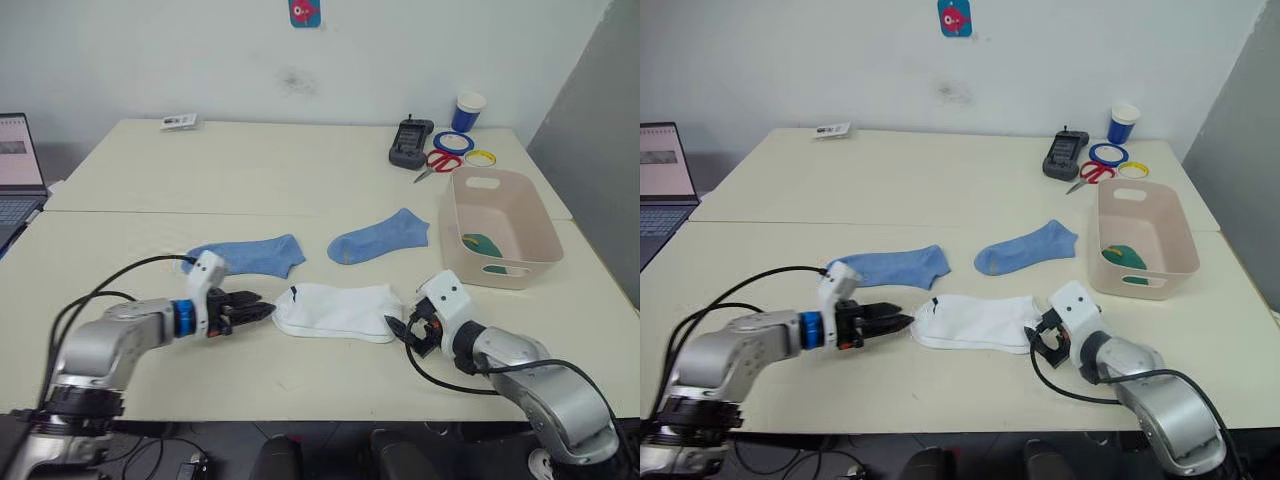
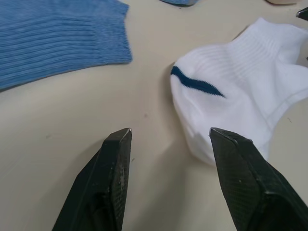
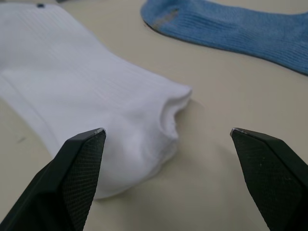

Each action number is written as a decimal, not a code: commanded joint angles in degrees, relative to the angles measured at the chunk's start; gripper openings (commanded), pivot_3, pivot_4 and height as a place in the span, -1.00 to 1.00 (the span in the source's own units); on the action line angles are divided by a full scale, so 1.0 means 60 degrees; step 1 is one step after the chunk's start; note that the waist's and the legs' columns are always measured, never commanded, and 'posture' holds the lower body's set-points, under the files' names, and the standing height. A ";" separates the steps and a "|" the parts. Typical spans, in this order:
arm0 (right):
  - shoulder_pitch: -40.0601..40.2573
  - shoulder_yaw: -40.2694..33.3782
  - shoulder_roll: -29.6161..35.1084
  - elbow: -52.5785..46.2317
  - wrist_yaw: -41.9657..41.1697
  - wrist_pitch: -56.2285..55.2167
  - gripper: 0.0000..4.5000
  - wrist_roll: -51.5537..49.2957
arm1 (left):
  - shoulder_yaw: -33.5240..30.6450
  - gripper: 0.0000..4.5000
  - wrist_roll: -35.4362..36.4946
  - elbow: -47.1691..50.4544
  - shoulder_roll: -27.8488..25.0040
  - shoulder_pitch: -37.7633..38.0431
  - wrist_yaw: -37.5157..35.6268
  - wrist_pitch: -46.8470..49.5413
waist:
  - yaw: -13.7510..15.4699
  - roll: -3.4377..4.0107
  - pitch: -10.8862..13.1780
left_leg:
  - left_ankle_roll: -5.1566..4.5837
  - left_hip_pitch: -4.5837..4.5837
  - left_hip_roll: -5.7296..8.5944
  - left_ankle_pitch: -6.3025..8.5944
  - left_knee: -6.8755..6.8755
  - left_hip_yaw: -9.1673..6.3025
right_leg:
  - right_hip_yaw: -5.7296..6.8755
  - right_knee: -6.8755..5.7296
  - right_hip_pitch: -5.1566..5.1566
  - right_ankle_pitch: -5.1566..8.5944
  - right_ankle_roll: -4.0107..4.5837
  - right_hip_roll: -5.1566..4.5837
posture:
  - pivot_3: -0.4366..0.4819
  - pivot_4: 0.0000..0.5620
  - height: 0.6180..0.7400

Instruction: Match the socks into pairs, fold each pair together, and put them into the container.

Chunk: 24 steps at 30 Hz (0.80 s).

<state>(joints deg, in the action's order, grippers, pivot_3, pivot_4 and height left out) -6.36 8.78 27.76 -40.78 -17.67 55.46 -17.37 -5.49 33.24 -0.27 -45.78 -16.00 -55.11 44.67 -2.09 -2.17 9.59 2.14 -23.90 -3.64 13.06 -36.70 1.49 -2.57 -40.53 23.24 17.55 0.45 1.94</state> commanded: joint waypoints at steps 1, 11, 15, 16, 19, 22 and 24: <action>-0.0298 -0.0420 -0.0184 -0.0518 -0.0238 -0.0575 1.00 -0.0272 | -0.0297 0.11 0.0016 -0.0342 -0.0142 -0.0567 -0.0694 -0.0703 | 0.0033 0.0000 0.0000 | 0.0000 0.0000 0.0003 0.0000 -0.0001 0.0003 | -0.0001 0.0000 0.0000 0.0000 0.0000 -0.0003 | -0.05 -0.47 0.87; -0.2015 0.0966 -0.1145 0.1903 -0.0386 -0.1135 -0.43 0.0269 | 0.2107 -1.00 -0.0964 -0.0555 0.1511 -0.2794 -0.1629 -0.1620 | 0.0052 -0.0013 0.0006 | -0.0001 -0.0021 0.0013 0.0000 -0.0010 0.0021 | 0.0002 0.0015 -0.0003 -0.0001 0.0000 0.0002 | -0.05 -0.47 0.87; -0.2403 0.1425 -0.1605 0.2981 -0.0492 -0.1047 -0.99 0.0387 | 0.2961 -1.00 -0.1869 -0.1715 0.2228 -0.3332 -0.1764 -0.2331 | 0.0028 -0.0013 0.0006 | -0.0001 -0.0025 0.0016 0.0000 -0.0022 0.0024 | 0.0004 0.0005 0.0002 -0.0003 0.0002 0.0031 | -0.05 -0.47 0.87; -0.2397 0.1442 -0.1647 0.3032 -0.0582 -0.0902 -0.99 0.0308 | 0.3097 -1.00 -0.2019 -0.1869 0.2259 -0.3364 -0.1820 -0.2351 | 0.0022 -0.0013 0.0006 | -0.0001 -0.0022 0.0015 0.0000 -0.0024 0.0023 | 0.0001 0.0004 0.0001 -0.0003 0.0002 0.0041 | -0.05 -0.47 0.87; -0.2095 0.1542 -0.1441 0.2773 -0.0936 -0.0435 -0.99 0.0119 | 0.3420 -1.00 -0.2401 -0.2004 0.2085 -0.3248 -0.2076 -0.2370 | 0.0026 -0.0013 0.0006 | -0.0002 -0.0023 0.0009 0.0000 -0.0023 0.0015 | 0.0004 -0.0012 0.0009 -0.0003 0.0003 0.0062 | -0.05 -0.47 0.87; -0.1616 0.1481 -0.0989 0.2343 -0.1152 -0.0090 -0.99 0.0058 | 0.3500 -1.00 -0.2555 -0.1870 0.1888 -0.3025 -0.2083 -0.1968 | 0.0043 -0.0013 0.0006 | -0.0002 -0.0023 0.0004 0.0000 -0.0020 0.0005 | 0.0016 -0.0025 0.0010 -0.0001 0.0005 0.0062 | -0.05 -0.47 0.87; -0.1311 0.1366 -0.0684 0.2036 -0.1184 0.0134 -0.99 -0.0002 | 0.3498 -1.00 -0.2556 -0.1579 0.1729 -0.2749 -0.2022 -0.1621 | 0.0032 -0.0012 0.0006 | -0.0002 -0.0020 0.0000 0.0001 -0.0020 0.0002 | 0.0008 -0.0028 0.0010 0.0000 0.0005 0.0057 | -0.05 -0.47 0.87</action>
<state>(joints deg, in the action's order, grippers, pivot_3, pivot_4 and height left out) -15.44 17.90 22.60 -25.74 -23.98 54.86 -16.98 15.52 17.87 -12.43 -34.48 -33.39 -66.94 33.53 -1.90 -2.25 9.63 2.12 -24.01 -3.63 13.07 -36.84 1.49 -2.54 -40.71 23.30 17.54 0.48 2.28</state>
